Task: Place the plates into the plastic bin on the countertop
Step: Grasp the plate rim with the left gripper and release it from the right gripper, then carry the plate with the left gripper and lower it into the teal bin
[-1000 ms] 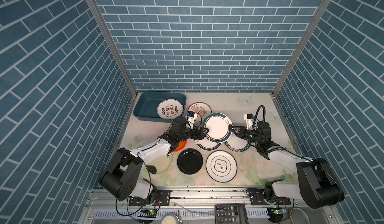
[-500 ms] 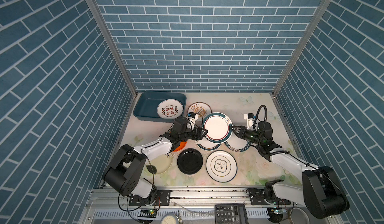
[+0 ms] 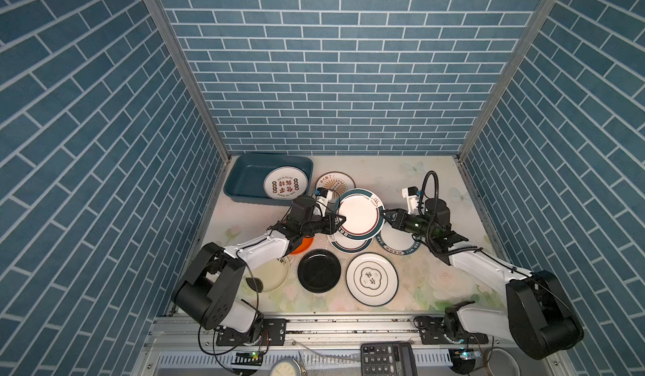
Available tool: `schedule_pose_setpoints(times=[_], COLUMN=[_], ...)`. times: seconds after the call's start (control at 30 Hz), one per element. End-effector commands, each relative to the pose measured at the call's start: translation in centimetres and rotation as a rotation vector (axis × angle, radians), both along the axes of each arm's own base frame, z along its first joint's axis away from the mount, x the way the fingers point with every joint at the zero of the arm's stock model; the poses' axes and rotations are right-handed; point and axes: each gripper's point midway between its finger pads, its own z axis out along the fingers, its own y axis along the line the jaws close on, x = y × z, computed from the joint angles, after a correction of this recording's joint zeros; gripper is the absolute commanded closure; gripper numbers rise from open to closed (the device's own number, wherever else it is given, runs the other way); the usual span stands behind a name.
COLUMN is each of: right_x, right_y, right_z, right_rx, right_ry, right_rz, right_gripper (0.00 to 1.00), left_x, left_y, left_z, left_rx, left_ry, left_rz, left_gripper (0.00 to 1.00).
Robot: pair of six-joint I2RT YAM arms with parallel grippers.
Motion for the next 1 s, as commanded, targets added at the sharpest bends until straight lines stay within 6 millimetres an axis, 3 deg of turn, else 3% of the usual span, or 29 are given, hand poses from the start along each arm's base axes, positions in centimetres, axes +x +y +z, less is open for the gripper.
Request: schedule_pose_setpoints(times=[0.0,0.07,0.1,0.33,0.47,0.67,0.97], right_x=[0.2,0.6,0.9,2.6,3.4,4.2,5.6], right_y=[1.9,2.0,1.9,2.0,1.6,1.2,0.8], right_z=[3.0,2.9,2.8,2.5,2.9,3.3,2.9], right_rx=[0.050,0.043,0.030,-0.065,-0.105,-0.160,-0.266], right_ry=[-0.069,-0.061,-0.054,-0.017,-0.036,-0.061,-0.090], right_rz=[0.062,0.055,0.046,0.029,-0.001,-0.017,-0.026], right_gripper=[1.00,1.00,1.00,0.52,0.35,0.32,0.32], left_x=[0.2,0.3,0.5,1.8,2.8,5.1,7.4], left_y=[0.0,0.0,0.2,0.6,1.5,4.6,10.8], left_z=[0.3,0.5,0.6,2.4,2.7,3.4,3.9], left_rx=[0.013,0.010,0.004,-0.066,-0.034,0.001,0.152], left_ry=[-0.016,-0.017,-0.014,-0.039,-0.046,-0.042,-0.049], left_rz=[0.013,0.022,0.042,0.118,0.160,0.294,0.549], left_gripper=[0.76,0.98,1.00,1.00,1.00,1.00,1.00])
